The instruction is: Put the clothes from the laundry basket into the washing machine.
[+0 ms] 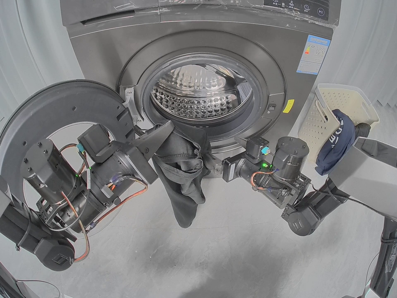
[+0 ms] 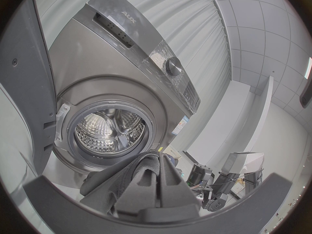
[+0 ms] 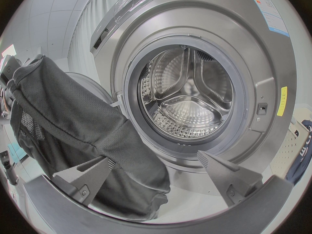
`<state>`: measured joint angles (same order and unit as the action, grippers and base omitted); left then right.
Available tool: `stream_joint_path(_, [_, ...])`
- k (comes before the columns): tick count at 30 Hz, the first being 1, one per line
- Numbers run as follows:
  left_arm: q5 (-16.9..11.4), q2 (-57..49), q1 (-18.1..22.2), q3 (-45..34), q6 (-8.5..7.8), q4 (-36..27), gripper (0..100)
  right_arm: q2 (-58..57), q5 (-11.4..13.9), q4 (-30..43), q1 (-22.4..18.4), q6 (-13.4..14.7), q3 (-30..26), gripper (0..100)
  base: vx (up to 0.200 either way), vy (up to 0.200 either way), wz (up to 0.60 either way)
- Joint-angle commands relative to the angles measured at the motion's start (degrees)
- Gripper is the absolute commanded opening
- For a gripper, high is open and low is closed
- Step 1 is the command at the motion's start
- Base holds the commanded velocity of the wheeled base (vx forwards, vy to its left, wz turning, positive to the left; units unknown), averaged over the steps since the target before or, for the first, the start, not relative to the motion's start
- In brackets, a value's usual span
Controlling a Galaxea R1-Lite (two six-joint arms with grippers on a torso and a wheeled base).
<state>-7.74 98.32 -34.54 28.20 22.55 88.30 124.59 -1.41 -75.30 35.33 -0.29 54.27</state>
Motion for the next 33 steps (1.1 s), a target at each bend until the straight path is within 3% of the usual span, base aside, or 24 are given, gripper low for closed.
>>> stream_joint_path(1, [0.0,-0.1,-0.1,-0.2,0.04,0.0,0,-0.6,0.0,0.2,-0.4,-0.1,0.2,100,0.000,0.000,0.00])
stream_joint_path(33, [-0.1,-0.4,-0.6,-0.2,0.39,0.1,0,6.7,0.1,0.4,1.8,-1.3,11.6,100,0.000,0.000,0.00])
